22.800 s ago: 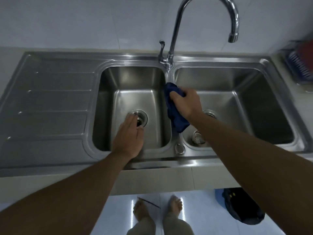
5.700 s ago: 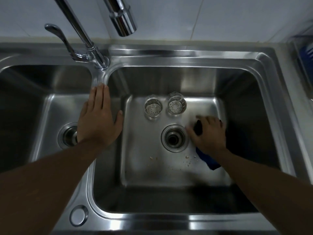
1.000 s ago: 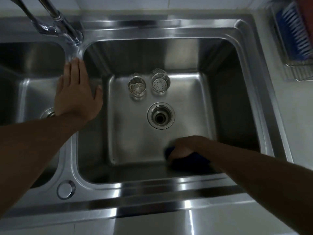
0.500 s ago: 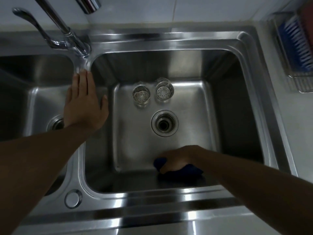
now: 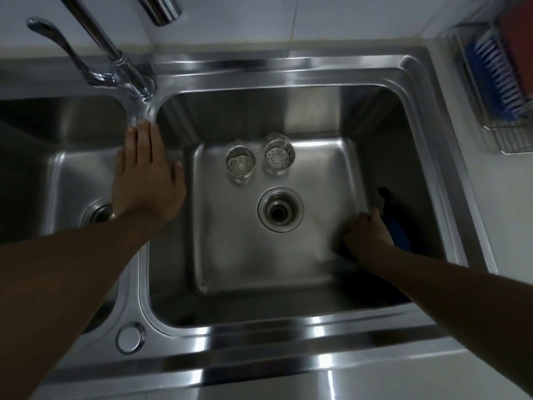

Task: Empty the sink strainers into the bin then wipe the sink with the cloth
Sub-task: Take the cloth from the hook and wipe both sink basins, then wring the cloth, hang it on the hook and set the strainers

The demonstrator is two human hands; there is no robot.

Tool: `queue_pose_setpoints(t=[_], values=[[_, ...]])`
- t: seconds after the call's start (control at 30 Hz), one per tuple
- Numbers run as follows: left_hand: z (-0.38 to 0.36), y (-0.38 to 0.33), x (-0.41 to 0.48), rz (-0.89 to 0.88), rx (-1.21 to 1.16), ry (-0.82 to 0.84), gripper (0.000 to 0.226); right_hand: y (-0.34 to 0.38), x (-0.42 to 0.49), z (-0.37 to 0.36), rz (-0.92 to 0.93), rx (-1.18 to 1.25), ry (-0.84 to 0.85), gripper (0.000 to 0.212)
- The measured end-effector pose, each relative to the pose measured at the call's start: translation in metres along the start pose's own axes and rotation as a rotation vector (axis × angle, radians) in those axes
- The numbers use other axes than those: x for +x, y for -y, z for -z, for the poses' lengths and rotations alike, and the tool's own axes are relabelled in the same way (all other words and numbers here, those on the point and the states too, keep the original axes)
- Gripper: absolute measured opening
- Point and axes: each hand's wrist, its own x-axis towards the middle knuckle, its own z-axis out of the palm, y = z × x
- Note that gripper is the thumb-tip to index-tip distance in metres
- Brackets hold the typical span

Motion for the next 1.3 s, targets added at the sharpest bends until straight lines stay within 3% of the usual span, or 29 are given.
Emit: queue_pose_setpoints(t=[0.13, 0.23, 0.4, 0.57, 0.73, 0.8, 0.9, 1.0, 1.17, 1.3], values=[[-0.001, 0.001, -0.001, -0.014, -0.011, -0.007, 0.075, 0.011, -0.003, -0.008, -0.048, 0.266, 0.047, 0.046], [0.000, 0.001, -0.002, -0.028, -0.024, 0.013, 0.079, 0.026, -0.013, 0.000, 0.048, 0.649, 0.180, 0.056], [0.009, 0.001, -0.009, -0.011, -0.107, 0.138, 0.087, 0.047, -0.033, 0.044, 0.226, 1.231, 0.174, 0.047], [0.042, -0.028, -0.025, 0.036, -0.431, 0.343, 0.075, 0.063, -0.059, 0.088, 0.370, 1.761, 0.143, 0.024], [0.098, -0.067, -0.064, 0.048, -0.896, 0.546, 0.038, 0.034, -0.102, 0.119, 0.380, 2.183, -0.059, 0.029], [0.120, -0.078, -0.073, 0.039, -0.937, 0.605, 0.043, 0.017, -0.126, 0.127, 0.395, 2.259, -0.129, 0.030], [0.159, -0.091, -0.081, -0.010, -0.958, 0.583, 0.030, -0.005, -0.163, 0.133, 0.420, 2.338, -0.258, 0.019], [0.194, -0.106, -0.080, -0.040, -0.957, 0.493, 0.015, -0.026, -0.195, 0.140, 0.438, 2.352, -0.399, 0.009], [0.250, -0.129, -0.075, -0.081, -0.947, 0.319, 0.021, -0.055, -0.243, 0.147, 0.497, 2.357, -0.668, 0.029], [0.294, -0.143, -0.072, -0.121, -0.948, 0.190, 0.023, -0.079, -0.274, 0.151, 0.473, 2.204, -0.984, 0.013]])
